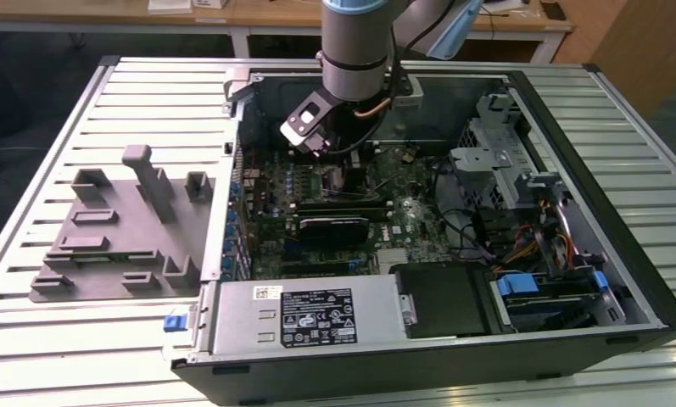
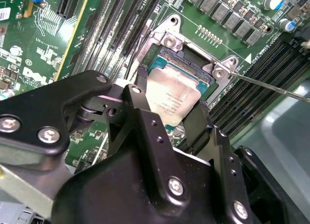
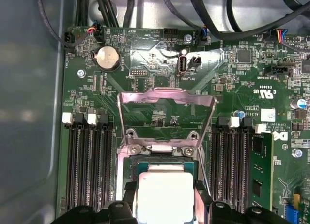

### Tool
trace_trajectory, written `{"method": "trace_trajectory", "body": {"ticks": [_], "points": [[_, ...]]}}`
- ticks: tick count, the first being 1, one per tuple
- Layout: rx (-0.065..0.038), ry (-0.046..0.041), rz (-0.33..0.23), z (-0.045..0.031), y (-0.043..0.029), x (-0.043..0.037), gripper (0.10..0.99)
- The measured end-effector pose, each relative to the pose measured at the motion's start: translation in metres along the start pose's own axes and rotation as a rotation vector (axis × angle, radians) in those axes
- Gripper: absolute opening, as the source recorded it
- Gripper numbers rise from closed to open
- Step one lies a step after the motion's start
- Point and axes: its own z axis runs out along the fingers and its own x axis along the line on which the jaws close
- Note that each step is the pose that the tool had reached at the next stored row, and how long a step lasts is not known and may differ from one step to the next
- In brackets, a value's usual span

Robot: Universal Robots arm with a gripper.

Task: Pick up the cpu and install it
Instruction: 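Place the cpu into insertion slot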

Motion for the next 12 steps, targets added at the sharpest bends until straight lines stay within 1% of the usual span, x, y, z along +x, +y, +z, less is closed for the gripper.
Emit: {"method": "trace_trajectory", "body": {"ticks": [8,12], "points": [[0.0,-0.0005,0.0,0.0017,0.0003,0.0003,0.541],[0.0,-0.0004,0.0,0.0045,0.0002,0.0003,0.541]]}}
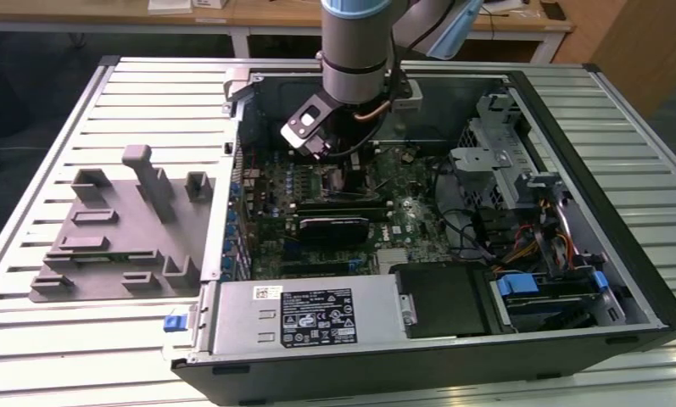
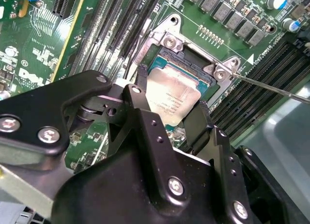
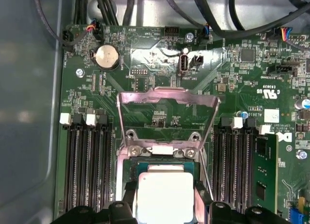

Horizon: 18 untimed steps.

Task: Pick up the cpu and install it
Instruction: 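Place the cpu into insertion slot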

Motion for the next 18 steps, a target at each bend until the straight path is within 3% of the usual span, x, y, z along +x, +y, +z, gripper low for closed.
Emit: {"method": "trace_trajectory", "body": {"ticks": [18], "points": [[0.0,-0.0001,0.0,0.0023,-0.0004,-0.0001,0.541]]}}
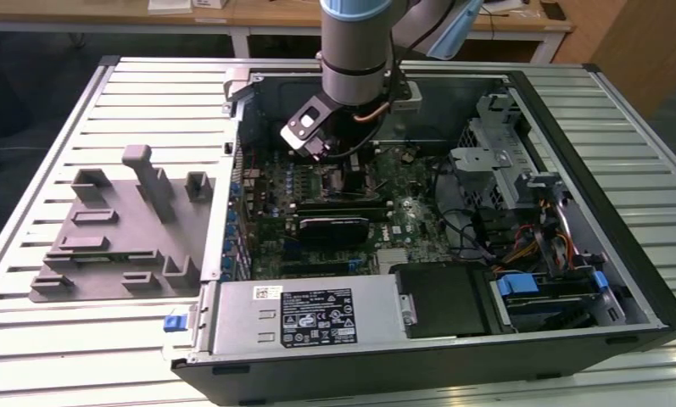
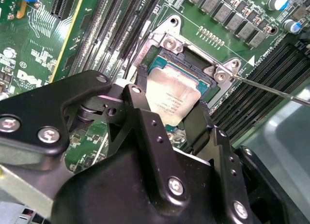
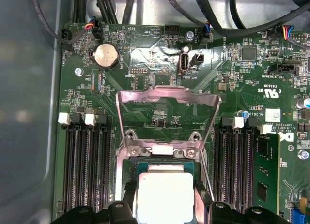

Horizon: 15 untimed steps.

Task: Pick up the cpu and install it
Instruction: 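Place the cpu into insertion slot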

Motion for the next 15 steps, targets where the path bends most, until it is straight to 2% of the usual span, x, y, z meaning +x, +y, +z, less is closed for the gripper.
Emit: {"method": "trace_trajectory", "body": {"ticks": [15], "points": [[0.0,0.0,0.0,0.0018,-0.0001,-0.0001,0.541]]}}
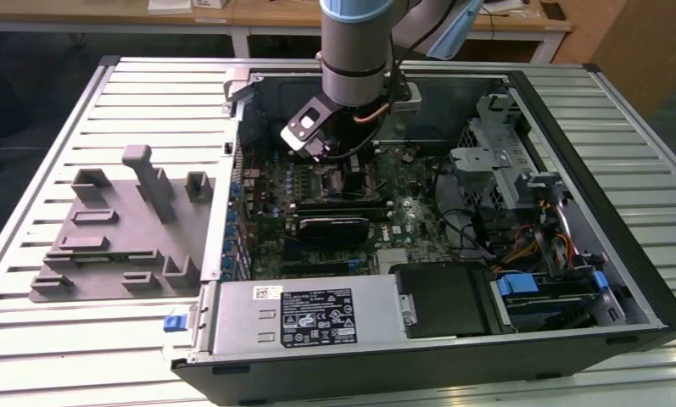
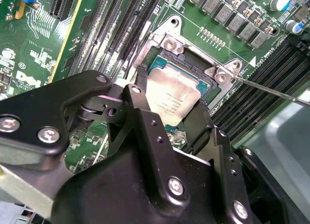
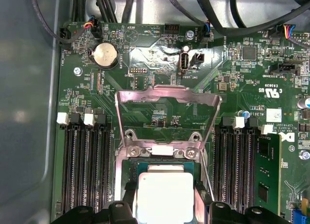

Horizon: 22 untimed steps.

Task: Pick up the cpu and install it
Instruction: 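Place the cpu into insertion slot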

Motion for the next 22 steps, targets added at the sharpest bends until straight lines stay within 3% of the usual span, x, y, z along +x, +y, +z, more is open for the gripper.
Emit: {"method": "trace_trajectory", "body": {"ticks": [18,19,22], "points": [[0.0,0.0004,0.0,0.0026,-0.0001,0.0001,0.549],[0.0,0.0002,0.0,0.0025,-0.0002,0.0,0.612],[0.0,-0.0001,0.0,0.0023,-0.0002,0.0,0.612]]}}
